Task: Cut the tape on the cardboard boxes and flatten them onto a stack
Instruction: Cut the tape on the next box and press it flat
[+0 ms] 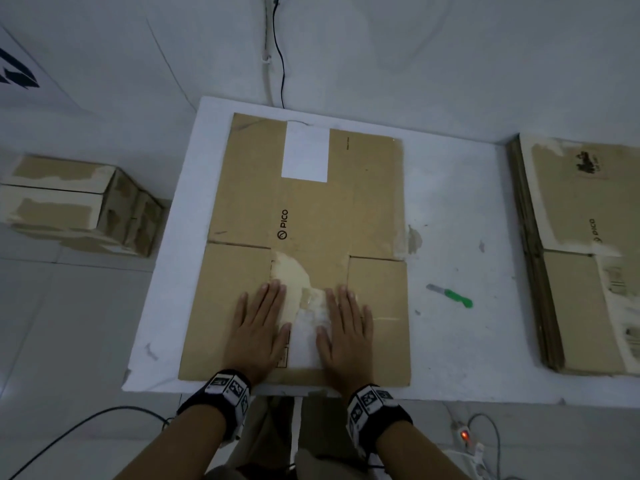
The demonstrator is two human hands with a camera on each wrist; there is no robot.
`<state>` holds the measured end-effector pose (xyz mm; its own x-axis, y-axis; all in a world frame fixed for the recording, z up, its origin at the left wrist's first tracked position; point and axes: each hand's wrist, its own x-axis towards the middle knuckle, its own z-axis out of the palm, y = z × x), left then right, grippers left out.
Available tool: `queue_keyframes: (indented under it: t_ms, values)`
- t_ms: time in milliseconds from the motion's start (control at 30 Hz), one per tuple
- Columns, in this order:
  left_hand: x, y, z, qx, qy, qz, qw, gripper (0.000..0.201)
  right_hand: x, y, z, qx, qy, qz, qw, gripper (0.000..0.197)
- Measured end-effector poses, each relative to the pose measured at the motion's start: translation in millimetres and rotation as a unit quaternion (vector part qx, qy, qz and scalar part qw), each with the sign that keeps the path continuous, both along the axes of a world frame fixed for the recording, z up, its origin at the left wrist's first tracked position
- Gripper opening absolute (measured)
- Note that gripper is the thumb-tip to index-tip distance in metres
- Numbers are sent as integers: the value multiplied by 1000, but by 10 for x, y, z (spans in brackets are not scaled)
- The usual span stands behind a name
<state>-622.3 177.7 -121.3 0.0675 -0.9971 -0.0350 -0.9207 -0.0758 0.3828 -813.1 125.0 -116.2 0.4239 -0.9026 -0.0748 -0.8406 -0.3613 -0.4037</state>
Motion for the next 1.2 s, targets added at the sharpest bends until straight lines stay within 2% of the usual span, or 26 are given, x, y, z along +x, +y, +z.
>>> queue_keyframes:
  t_ms: [300, 467, 633, 767, 1000, 1100, 1200]
  values:
    - [8, -19, -13, -4, 17, 6, 1000, 65, 19, -14, 34, -1, -14, -7, 1000, 64]
    - [9, -317, 20, -17, 43, 39, 998, 48, 92, -303, 59, -9, -60, -9, 998, 62]
    - [160, -849, 52, -11, 22, 49, 999, 61, 184, -753, 18, -39, -1, 21, 999, 65]
    - [369, -1402, 41, 11, 11, 35, 999, 61, 341, -1209, -5, -48, 2, 22, 999, 65]
    - [713, -2553, 7, 17, -6, 22, 1000, 67, 736, -2468, -80, -55, 4, -4, 998, 63]
    - [757, -2790, -6, 2, -13, 33, 999, 67, 907, -2902, -77, -61, 23, -4, 998, 63]
    - [734, -2790, -44, -31, -15, 34, 999, 67, 949, -2977, -109, -65, 39, -8, 997, 63]
